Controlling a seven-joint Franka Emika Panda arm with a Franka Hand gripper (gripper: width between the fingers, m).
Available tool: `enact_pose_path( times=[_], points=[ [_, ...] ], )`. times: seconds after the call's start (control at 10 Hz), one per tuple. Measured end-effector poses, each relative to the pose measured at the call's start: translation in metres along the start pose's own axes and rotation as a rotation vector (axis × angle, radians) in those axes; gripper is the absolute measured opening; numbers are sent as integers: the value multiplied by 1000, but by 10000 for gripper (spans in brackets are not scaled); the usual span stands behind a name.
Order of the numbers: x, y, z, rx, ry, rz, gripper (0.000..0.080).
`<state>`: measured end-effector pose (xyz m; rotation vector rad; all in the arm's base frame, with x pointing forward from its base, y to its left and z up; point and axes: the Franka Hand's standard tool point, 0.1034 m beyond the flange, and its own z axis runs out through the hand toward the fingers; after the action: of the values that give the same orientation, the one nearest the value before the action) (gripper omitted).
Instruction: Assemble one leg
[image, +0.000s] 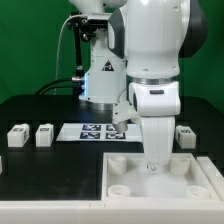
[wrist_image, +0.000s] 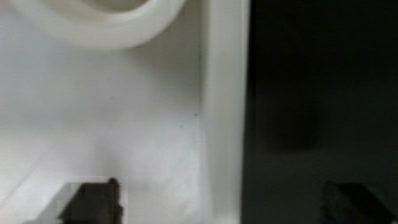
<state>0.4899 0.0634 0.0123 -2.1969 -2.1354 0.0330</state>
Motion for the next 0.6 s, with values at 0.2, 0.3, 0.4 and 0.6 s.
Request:
enact_pose_path(
  times=[0.2, 0.3, 0.4, 0.6],
  points=[
    [0, 0, 0, 0, 0, 1, 640],
    [0, 0, 0, 0, 0, 1, 647],
    [-1, 0, 0, 1, 0, 1, 647],
    [-1, 0, 0, 1, -1, 2, 649]
  ],
)
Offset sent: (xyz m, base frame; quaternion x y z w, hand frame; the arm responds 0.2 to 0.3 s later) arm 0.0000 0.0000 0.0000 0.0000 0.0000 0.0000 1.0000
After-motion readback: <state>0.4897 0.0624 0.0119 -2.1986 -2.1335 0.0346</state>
